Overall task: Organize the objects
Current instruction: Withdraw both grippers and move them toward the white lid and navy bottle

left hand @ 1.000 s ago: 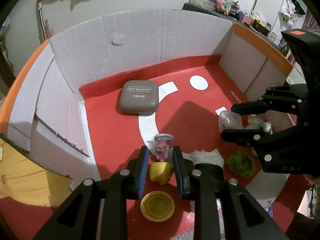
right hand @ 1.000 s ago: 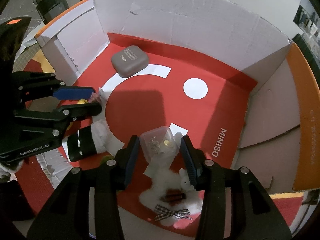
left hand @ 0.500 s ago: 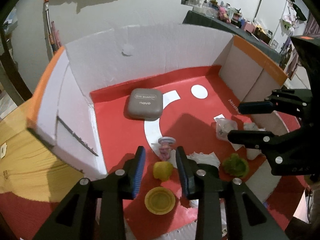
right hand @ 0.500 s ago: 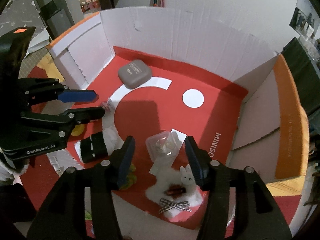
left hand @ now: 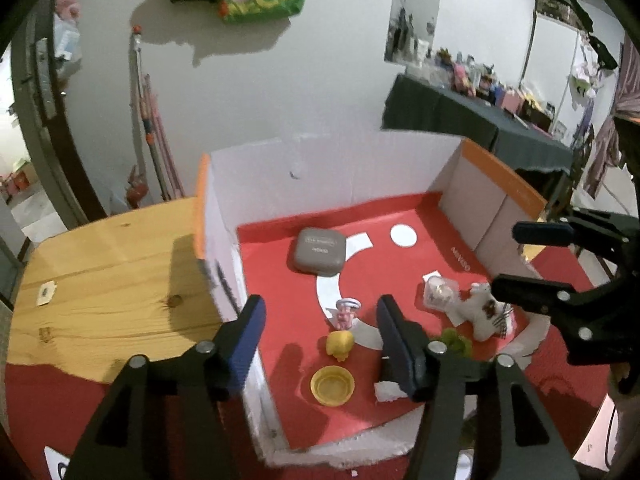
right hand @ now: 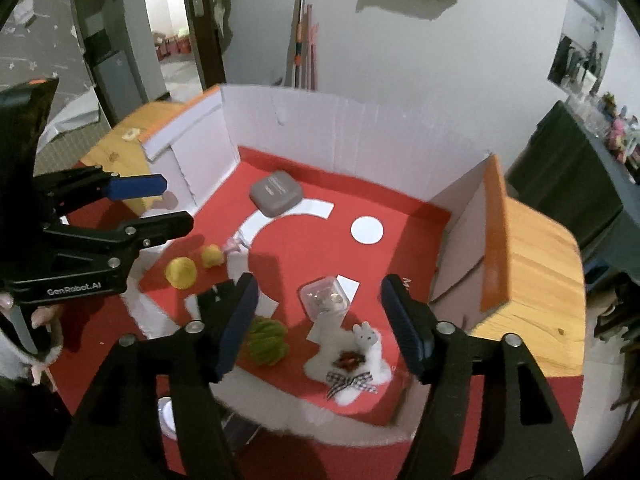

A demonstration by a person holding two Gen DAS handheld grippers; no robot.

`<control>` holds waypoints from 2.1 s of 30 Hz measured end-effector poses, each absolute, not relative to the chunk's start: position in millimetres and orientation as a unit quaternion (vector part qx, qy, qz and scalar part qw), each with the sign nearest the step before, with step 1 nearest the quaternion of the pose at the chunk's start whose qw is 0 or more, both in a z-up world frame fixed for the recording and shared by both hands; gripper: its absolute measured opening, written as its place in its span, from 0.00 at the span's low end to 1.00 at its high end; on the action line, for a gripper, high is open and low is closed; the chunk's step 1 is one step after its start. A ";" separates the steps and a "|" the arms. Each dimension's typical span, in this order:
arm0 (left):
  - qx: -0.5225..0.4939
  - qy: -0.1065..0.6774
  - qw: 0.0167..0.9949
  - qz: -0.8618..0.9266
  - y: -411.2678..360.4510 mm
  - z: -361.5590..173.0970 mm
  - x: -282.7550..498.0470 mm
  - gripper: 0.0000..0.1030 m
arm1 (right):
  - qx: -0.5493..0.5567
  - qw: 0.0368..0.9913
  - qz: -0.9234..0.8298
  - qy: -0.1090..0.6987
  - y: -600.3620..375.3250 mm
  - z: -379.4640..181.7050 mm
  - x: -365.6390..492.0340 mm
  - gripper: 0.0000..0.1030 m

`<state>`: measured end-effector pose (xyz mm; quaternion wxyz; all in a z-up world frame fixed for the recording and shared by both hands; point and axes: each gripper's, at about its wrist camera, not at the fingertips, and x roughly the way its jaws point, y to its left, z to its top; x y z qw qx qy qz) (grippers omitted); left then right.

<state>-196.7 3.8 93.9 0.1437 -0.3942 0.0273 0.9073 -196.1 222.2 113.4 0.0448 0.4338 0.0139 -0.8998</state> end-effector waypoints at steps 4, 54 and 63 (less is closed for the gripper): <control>-0.375 0.020 0.136 0.917 -1.5 104.7 -182.4 0.70 | 0.408 0.041 -0.912 0.007 215.7 125.5 -179.8 0.71; -0.397 -0.006 0.124 0.909 28.2 21.0 -54.5 0.98 | 0.359 -0.082 -0.927 -0.073 209.9 37.4 -56.4 0.88; -0.429 0.042 0.144 0.891 51.5 7.8 -62.4 0.98 | 0.362 -0.085 -0.925 -0.078 215.2 36.5 -57.9 0.88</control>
